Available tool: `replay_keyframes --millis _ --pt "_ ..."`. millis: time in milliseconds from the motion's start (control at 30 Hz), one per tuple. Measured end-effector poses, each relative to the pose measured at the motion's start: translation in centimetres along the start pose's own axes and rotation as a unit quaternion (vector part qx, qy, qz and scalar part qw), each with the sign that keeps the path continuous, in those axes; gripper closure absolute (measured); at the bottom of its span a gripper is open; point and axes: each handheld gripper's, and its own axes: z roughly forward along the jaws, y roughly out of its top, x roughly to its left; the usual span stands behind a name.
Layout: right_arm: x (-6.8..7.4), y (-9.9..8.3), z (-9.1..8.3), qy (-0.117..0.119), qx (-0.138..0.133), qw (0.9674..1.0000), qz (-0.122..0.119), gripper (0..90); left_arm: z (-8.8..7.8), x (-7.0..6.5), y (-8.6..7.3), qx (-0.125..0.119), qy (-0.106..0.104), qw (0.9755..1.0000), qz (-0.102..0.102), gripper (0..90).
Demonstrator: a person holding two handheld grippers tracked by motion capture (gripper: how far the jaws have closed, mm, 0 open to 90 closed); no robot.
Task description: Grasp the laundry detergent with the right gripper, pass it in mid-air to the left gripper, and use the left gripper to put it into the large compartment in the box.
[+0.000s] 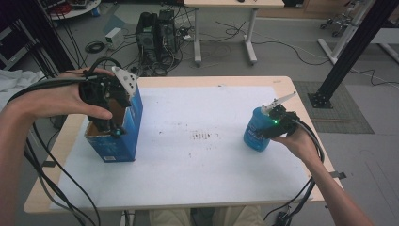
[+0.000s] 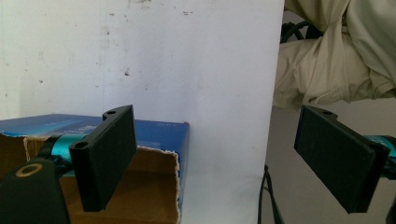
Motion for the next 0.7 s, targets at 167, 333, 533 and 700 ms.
replay_keyframes --millis 167,333,533,700 --pt "-0.01 -0.10 0.11 0.000 -0.004 1.0000 -0.001 37.3 0.11 0.00 -0.14 0.001 -0.001 1.0000 -0.003 13.1" --pt "0.02 -0.09 0.11 -0.001 -0.004 1.0000 0.000 40.9 0.09 0.05 -0.04 0.001 -0.001 1.0000 -0.001 13.1" --pt "-0.11 -0.54 0.28 0.010 -0.015 0.9998 0.005 42.6 0.13 0.04 0.02 0.001 0.000 1.0000 -0.001 13.1" --pt "-0.31 -0.79 0.42 0.019 -0.021 0.9996 0.008 43.8 0.10 0.06 -0.06 0.000 0.000 1.0000 -0.001 13.1"
